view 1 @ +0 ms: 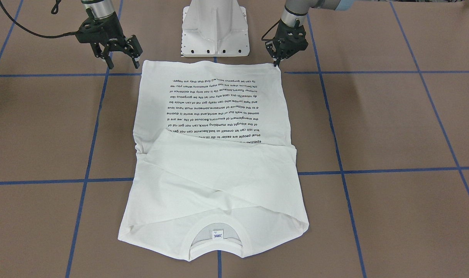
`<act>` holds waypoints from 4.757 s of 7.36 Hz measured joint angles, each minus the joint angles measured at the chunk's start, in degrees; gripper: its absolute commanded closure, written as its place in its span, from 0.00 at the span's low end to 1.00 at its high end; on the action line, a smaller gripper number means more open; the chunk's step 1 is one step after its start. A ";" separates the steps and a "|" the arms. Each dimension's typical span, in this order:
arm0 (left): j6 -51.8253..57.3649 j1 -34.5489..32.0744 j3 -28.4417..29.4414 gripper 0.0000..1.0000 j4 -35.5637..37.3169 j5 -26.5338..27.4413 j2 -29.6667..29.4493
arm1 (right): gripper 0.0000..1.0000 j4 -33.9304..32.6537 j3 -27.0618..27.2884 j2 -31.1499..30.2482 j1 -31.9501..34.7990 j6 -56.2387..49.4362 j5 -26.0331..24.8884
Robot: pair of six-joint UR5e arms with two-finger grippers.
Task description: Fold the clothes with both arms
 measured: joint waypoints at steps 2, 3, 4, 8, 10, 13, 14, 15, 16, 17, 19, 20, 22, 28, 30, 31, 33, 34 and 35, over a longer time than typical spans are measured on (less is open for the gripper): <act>-0.03 -0.13 -2.26 1.00 -0.01 0.07 -0.11 | 0.12 -0.04 -0.05 0.04 -1.42 1.50 -1.47; -0.03 -0.21 -3.83 1.00 0.00 0.06 -0.13 | 0.26 -0.15 -0.25 0.05 -3.43 4.22 -3.49; -0.03 -0.26 -5.02 1.00 0.01 0.02 -0.33 | 0.30 -0.77 -0.61 0.21 -5.63 8.26 -5.24; -0.50 -0.39 -5.91 1.00 -0.06 -0.01 -1.20 | 0.30 -12.73 -3.80 10.02 -9.43 21.92 -6.35; -0.70 -0.39 -5.91 1.00 -0.07 -0.01 -1.28 | 0.35 -14.49 -4.95 11.80 -10.13 23.49 -6.62; -0.81 -0.39 -5.99 1.00 -0.13 -0.01 -1.25 | 0.37 -14.83 -6.08 12.37 -10.39 23.95 -6.85; -0.82 -0.39 -6.01 1.00 -0.12 -0.01 -1.22 | 0.37 -14.90 -6.38 12.36 -10.41 23.97 -6.86; -0.82 -0.38 -6.02 1.00 -0.14 -0.01 -1.22 | 0.36 -14.95 -6.66 12.29 -10.38 23.96 -6.84; -0.82 -0.35 -6.02 1.00 -0.15 -0.01 -1.21 | 0.34 -15.00 -6.72 12.18 -10.23 23.88 -6.78; -0.82 -0.32 -6.03 1.00 -0.16 -0.01 -1.21 | 0.32 -15.32 -6.63 12.11 -10.06 23.76 -6.72; -0.82 -0.31 -6.01 1.00 -0.16 -0.01 -1.21 | 0.31 -17.94 -6.07 12.15 -10.12 23.78 -6.67; -0.82 -0.31 -6.01 1.00 -0.16 -0.01 -1.21 | 0.31 -18.66 -6.02 12.20 -10.33 23.84 -6.70; -0.82 -0.31 -6.02 1.00 -0.16 -0.01 -1.21 | 0.31 -19.02 -6.17 12.22 -10.84 23.92 -6.80; -0.82 -0.42 -6.23 1.00 -0.24 -0.01 -1.12 | 1.00 -19.11 -6.30 12.48 -12.06 24.67 -9.33; -0.82 -0.46 -6.44 1.00 -0.25 -0.01 -1.12 | 1.00 -19.16 -6.23 12.45 -12.19 24.78 -9.59; -0.82 -0.48 -6.73 1.00 -0.25 -0.01 -1.12 | 1.00 -19.21 -6.07 12.43 -12.05 24.80 -9.71; -0.81 -0.51 -7.55 1.00 -0.17 -0.03 -1.09 | 1.00 -20.69 -4.32 12.39 -11.70 24.74 -9.73; -0.67 -0.66 -8.90 1.00 0.04 -0.75 -0.89 | 1.00 -24.61 -0.56 12.40 -11.55 24.62 -9.16; -0.44 -1.09 -12.00 1.00 1.70 -2.96 -0.64 | 1.00 -31.23 6.03 12.39 -11.08 24.50 -7.38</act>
